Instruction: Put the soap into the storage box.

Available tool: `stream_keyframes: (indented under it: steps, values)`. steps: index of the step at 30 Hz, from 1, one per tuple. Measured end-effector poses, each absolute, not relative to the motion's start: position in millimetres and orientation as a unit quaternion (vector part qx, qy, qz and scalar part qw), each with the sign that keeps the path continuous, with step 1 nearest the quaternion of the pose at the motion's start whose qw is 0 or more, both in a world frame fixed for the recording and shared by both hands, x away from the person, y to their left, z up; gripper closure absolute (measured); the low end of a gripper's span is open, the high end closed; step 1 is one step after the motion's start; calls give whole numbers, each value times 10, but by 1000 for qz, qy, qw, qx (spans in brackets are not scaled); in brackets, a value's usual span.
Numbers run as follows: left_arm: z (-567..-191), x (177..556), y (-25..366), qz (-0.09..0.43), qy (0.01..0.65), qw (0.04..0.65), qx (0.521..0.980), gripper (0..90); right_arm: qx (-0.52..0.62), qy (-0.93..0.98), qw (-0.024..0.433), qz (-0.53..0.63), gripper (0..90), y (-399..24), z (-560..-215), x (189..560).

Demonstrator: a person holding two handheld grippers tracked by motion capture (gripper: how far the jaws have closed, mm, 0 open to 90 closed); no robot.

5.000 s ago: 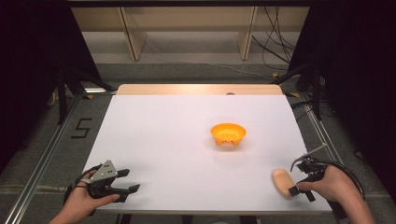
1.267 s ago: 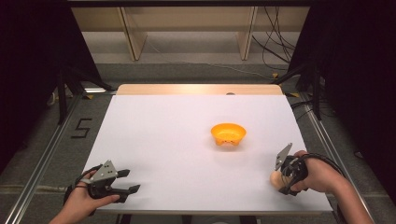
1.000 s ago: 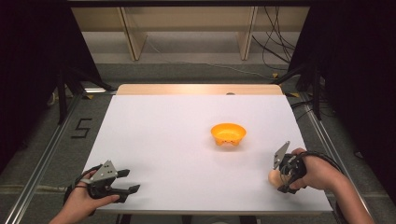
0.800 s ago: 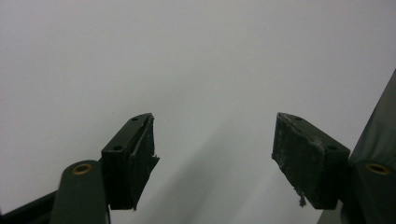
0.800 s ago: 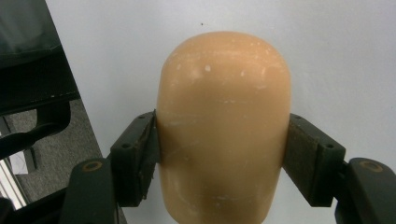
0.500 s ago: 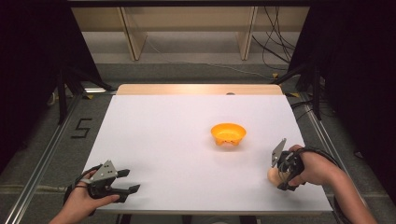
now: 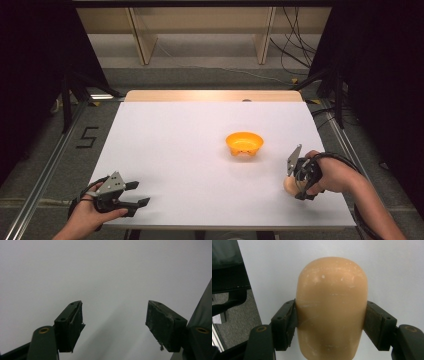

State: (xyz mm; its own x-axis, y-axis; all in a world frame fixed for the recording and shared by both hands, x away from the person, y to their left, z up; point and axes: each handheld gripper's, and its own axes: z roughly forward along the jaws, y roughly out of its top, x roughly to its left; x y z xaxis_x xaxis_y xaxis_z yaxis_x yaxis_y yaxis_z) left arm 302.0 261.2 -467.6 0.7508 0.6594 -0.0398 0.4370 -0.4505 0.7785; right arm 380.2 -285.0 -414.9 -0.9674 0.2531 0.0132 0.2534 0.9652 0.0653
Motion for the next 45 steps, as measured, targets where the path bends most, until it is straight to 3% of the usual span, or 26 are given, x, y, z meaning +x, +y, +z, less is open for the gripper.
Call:
stream_keyframes:
  steps: [45]
  values:
    - [-4663,3026,2632,144,316,413,842,294,-65,-998,-8,-23,337,-2631,-4022,4081]
